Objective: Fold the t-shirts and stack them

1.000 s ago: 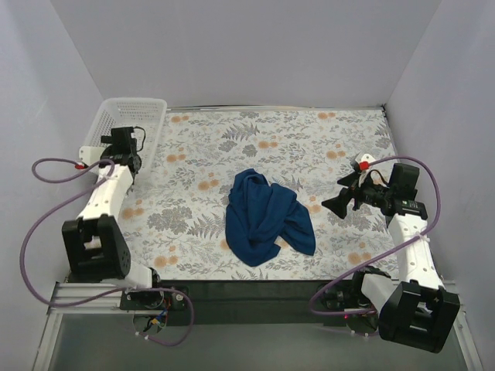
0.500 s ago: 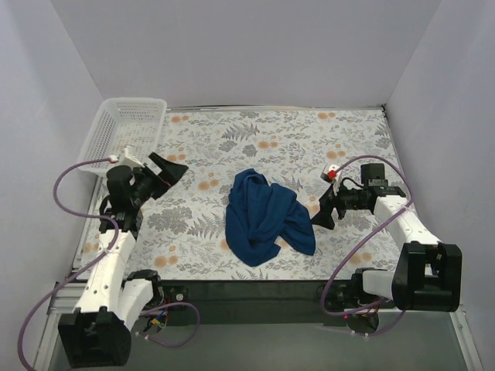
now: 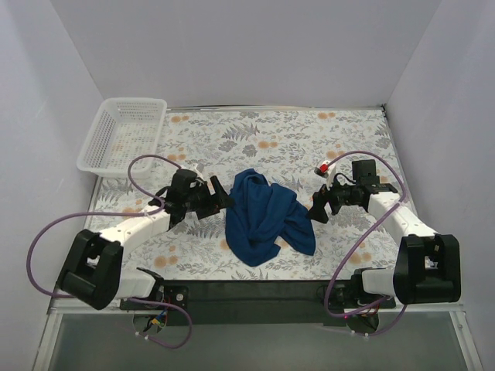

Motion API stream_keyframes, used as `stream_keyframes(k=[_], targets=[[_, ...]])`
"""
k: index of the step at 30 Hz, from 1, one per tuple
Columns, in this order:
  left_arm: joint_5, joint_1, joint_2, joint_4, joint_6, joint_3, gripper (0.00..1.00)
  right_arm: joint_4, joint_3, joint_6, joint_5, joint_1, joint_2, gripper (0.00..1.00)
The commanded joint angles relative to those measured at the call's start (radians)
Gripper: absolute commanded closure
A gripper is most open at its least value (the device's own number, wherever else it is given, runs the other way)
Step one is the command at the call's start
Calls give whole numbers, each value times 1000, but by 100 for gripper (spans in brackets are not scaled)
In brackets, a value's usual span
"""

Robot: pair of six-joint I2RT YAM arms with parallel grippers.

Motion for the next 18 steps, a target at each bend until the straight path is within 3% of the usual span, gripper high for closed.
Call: stream_keyframes(k=[1,4,7,10,11,13,16,18], targets=[[-92,-49,65,61,-23,62,31,60,-6,55,30,5,13,23],[-113,-80,129,71,-30,87,33,71,-8,63,45,5,18,24],[-140,-100,183,115,-31,124,41,75,-9,70,54,6,29,25],[-164,-112,217,121,-30,156,55,75,-12,73,70,5,36,26],[-169,-112,224,123,-28,162,68,75,-14,73,74,5,37,26],[-166,-112,240,121,-17,174,77,77,-14,78,83,5,41,26],[-158,-114,234,123,-4,174,100,77,-9,92,91,5,49,26],[-161,-114,215,121,4,170,100,80,-6,108,109,5,56,27]])
